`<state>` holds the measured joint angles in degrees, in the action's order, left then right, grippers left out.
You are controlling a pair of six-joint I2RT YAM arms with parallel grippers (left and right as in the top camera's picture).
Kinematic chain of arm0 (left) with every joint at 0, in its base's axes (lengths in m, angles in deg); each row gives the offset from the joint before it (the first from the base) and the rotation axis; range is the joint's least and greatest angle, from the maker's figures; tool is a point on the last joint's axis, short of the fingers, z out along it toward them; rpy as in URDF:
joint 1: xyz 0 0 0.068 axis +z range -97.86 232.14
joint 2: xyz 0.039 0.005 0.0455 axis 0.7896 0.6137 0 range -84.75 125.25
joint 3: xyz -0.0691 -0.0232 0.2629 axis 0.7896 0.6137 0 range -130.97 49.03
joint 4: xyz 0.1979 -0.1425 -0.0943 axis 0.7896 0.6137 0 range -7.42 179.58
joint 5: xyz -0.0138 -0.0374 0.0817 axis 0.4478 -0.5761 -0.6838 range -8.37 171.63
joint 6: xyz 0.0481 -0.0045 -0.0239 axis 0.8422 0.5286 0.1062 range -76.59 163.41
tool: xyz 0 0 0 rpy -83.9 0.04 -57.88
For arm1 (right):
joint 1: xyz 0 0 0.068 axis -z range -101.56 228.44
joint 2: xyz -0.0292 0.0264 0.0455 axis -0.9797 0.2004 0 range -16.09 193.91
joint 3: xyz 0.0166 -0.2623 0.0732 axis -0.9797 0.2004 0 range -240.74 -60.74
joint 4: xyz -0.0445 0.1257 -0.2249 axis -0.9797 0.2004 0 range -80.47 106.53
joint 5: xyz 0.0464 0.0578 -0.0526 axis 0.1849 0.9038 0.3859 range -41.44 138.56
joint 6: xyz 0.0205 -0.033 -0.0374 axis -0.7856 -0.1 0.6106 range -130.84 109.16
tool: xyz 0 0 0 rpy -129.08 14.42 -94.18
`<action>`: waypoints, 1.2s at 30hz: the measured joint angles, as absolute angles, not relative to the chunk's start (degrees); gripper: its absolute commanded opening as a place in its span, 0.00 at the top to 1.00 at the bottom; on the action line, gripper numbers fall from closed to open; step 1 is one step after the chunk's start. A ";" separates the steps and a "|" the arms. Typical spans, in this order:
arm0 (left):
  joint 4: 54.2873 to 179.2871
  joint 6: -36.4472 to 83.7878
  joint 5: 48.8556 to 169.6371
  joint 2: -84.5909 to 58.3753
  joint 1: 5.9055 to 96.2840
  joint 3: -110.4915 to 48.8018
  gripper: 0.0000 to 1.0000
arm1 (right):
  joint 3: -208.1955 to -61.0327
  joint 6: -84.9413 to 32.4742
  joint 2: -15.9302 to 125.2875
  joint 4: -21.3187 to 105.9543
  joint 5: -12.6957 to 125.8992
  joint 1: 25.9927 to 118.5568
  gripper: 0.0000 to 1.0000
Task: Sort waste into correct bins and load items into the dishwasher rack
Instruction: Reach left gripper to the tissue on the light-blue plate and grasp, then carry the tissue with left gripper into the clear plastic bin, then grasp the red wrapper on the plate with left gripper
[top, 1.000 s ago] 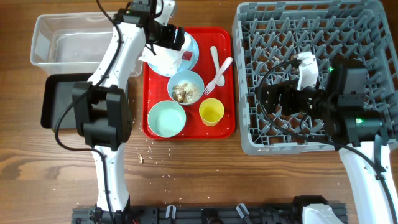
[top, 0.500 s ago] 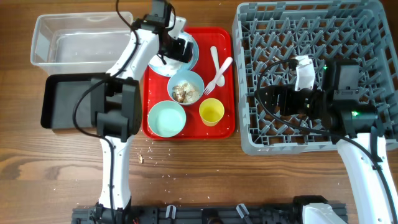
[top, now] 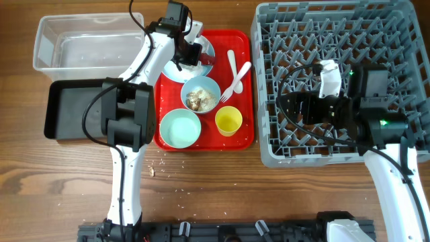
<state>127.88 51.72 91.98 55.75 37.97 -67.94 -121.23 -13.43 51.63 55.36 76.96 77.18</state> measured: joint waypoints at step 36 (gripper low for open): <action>132.86 39.48 93.55 39.88 57.03 -70.60 0.05 | -121.23 -13.45 51.63 54.50 76.94 77.18 0.00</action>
